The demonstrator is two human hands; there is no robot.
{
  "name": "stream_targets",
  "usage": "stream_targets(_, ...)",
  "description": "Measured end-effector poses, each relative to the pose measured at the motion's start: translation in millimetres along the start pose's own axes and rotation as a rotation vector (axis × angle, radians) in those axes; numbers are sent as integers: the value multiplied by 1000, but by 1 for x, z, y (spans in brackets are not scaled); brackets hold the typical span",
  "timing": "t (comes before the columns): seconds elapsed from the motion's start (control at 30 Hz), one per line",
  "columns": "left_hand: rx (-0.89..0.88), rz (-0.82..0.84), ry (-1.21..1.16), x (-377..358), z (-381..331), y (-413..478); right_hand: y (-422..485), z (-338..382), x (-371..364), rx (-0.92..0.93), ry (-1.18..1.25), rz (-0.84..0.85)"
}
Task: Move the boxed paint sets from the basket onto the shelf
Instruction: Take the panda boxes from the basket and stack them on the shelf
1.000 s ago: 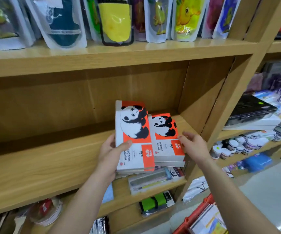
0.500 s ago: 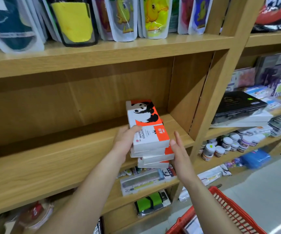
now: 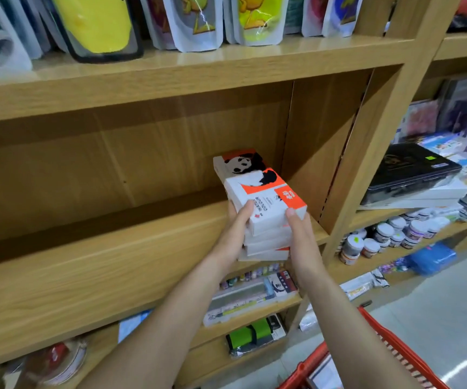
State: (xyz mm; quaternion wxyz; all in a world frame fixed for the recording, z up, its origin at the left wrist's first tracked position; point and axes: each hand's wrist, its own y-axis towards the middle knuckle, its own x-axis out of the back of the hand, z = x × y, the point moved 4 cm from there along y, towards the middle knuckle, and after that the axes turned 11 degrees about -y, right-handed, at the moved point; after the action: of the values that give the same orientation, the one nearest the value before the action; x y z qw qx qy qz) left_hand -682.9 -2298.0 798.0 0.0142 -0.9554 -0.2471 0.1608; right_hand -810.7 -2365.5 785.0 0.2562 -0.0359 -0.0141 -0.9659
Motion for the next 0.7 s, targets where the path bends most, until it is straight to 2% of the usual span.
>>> stream_targets(0.1, 27, 39, 38, -2, 1, 27, 28, 6, 2, -46, -12, -81)
stream_targets(0.17, 24, 76, 68, -5, 8, 36, 31, 2, 5, -41, -77, -212)
stream_targets(0.27, 12, 96, 40, -13, 20, 50, 5, -10, 15, 135, -344, -459)
stream_targets(0.33, 17, 106, 48, -21, 23, 62, -1, -21, 18, 185, -472, -417)
stream_targets(0.43, 20, 147, 53, -37, 25, 79, 14, -34, 26, 99, -494, -204)
stream_targets(0.6, 51, 203, 167, -29, 33, 89, 31, -36, 31, 140, -711, -154)
stream_targets(0.7, 31, 233, 361, -9, 37, 92, 32, -43, 29, 158, -819, -139)
